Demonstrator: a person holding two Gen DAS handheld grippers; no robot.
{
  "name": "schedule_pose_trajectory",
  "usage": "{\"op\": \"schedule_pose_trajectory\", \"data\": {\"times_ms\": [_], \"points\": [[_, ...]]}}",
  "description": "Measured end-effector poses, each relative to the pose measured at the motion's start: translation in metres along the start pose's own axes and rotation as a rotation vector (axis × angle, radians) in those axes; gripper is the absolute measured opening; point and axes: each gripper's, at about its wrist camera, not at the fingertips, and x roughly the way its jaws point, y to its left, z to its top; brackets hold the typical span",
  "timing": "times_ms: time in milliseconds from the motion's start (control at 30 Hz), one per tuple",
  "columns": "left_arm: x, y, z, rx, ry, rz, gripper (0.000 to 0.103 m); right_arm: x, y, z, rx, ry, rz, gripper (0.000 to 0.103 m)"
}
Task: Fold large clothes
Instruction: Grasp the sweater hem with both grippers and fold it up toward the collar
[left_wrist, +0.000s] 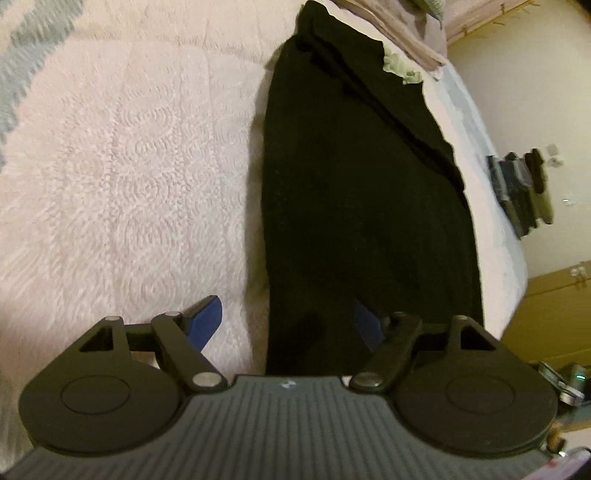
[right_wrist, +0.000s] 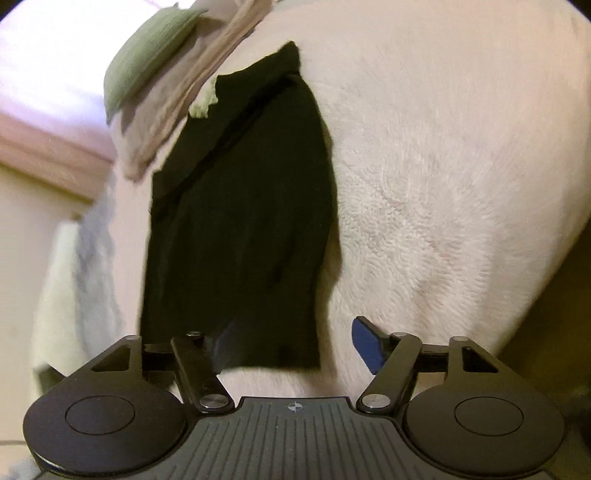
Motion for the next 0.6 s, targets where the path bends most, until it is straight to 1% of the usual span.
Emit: {"op": "schedule_pose_trajectory", "data": {"times_ms": [67,100,133,167,200,233,267,300,333,400,467,500,600], "points": [[0.006,0.007,0.004,-0.020,0.008,-0.041,0.073,0.012,-0.014,0.005,0.050,0.007,0.065,0.056],[0.010,0.006,0.006,-0.029,0.015,-0.071,0.072,0.017,-0.019,0.008,0.068,0.005,0.084,0.053],[0.012,0.006,0.008,-0.031,0.022,-0.092,0.066,0.020,-0.022,0.010,0.088,0.003,0.101,0.047],[0.016,0.005,0.010,-0.032,0.033,-0.106,0.048,0.023,-0.025,0.012,0.113,-0.001,0.122,0.037],[0.020,0.005,0.011,-0.031,0.052,-0.112,0.036,0.024,-0.026,0.015,0.127,-0.002,0.128,0.030],[0.023,0.006,0.011,-0.035,0.066,-0.108,0.017,0.026,-0.026,0.016,0.138,0.004,0.130,0.011],[0.024,0.007,0.012,-0.043,0.080,-0.097,0.007,0.026,-0.025,0.017,0.144,0.017,0.122,0.003],[0.025,0.010,0.013,-0.059,0.096,-0.106,0.006,0.025,-0.024,0.019,0.136,0.021,0.114,0.002],[0.022,0.011,0.014,-0.072,0.094,-0.117,0.005,0.021,-0.021,0.020,0.124,0.019,0.108,0.002],[0.012,0.006,0.019,-0.073,0.076,-0.144,0.004,0.010,-0.011,0.026,0.118,0.001,0.130,0.001],[-0.003,-0.003,0.028,-0.072,0.040,-0.196,0.004,-0.007,0.007,0.038,0.099,-0.023,0.156,0.001],[-0.011,-0.010,0.037,-0.077,0.018,-0.230,0.004,-0.013,0.017,0.044,0.089,-0.036,0.163,0.001],[-0.031,-0.032,0.072,-0.084,-0.059,-0.304,0.004,-0.026,0.052,0.077,0.072,-0.113,0.201,0.001]]}}
